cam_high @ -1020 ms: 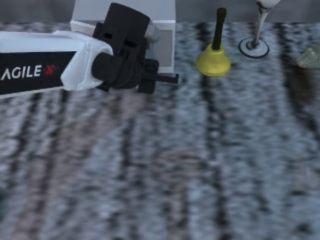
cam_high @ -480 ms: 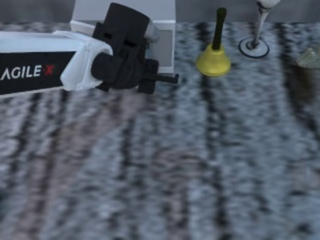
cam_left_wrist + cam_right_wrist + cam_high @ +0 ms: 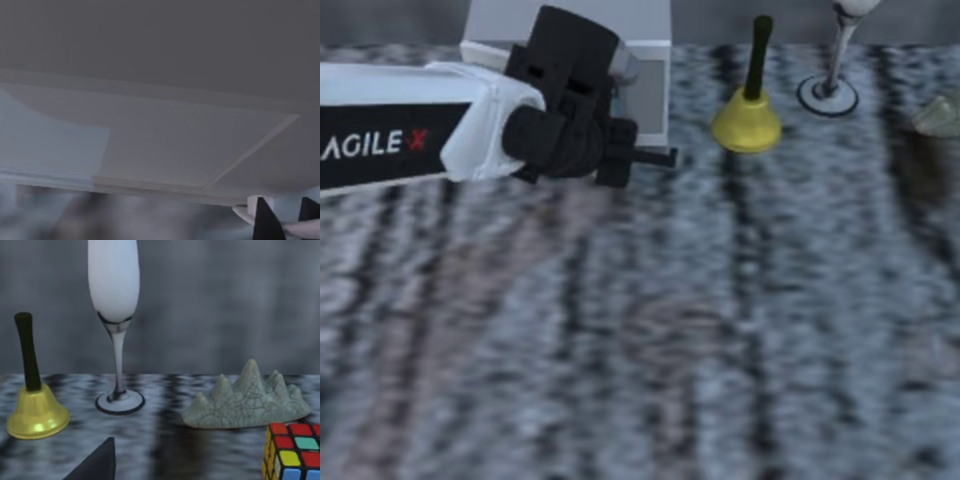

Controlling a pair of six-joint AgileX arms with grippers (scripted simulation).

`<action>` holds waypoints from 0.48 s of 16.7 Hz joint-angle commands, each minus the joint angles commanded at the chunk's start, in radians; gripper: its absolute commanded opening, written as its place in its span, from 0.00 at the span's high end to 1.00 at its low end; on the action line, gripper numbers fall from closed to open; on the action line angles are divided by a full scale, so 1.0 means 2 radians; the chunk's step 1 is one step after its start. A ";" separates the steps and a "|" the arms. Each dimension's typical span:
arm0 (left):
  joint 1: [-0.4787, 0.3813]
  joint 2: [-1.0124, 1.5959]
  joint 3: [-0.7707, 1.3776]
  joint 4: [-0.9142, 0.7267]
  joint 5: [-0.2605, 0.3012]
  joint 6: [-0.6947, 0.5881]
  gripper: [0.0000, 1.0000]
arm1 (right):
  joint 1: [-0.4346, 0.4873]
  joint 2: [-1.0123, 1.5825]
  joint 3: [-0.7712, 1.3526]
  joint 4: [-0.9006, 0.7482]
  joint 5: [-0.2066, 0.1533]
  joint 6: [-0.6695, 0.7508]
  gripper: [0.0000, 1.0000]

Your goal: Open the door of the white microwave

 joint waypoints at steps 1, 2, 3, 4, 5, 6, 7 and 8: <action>-0.004 0.001 0.002 0.000 0.004 -0.003 1.00 | 0.000 0.000 0.000 0.000 0.000 0.000 0.00; -0.003 0.000 0.000 0.000 0.005 -0.001 1.00 | 0.000 0.000 0.000 0.000 0.000 0.000 0.00; -0.001 -0.002 -0.004 0.001 0.008 0.004 1.00 | 0.000 0.000 0.000 0.000 0.000 0.000 0.00; 0.001 -0.006 -0.009 0.003 0.011 0.010 1.00 | 0.000 0.000 0.000 0.000 0.000 0.000 0.00; 0.004 -0.011 -0.012 0.007 0.015 0.015 1.00 | 0.000 0.000 0.000 0.000 0.000 0.000 0.00; 0.006 -0.015 -0.017 0.009 0.020 0.021 1.00 | 0.000 0.000 0.000 0.000 0.000 0.000 0.00; 0.008 -0.017 -0.022 0.011 0.024 0.027 1.00 | 0.000 0.000 0.000 0.000 0.000 0.000 0.00; 0.009 -0.018 -0.025 0.011 0.025 0.030 1.00 | 0.000 0.000 0.000 0.000 0.000 0.000 0.00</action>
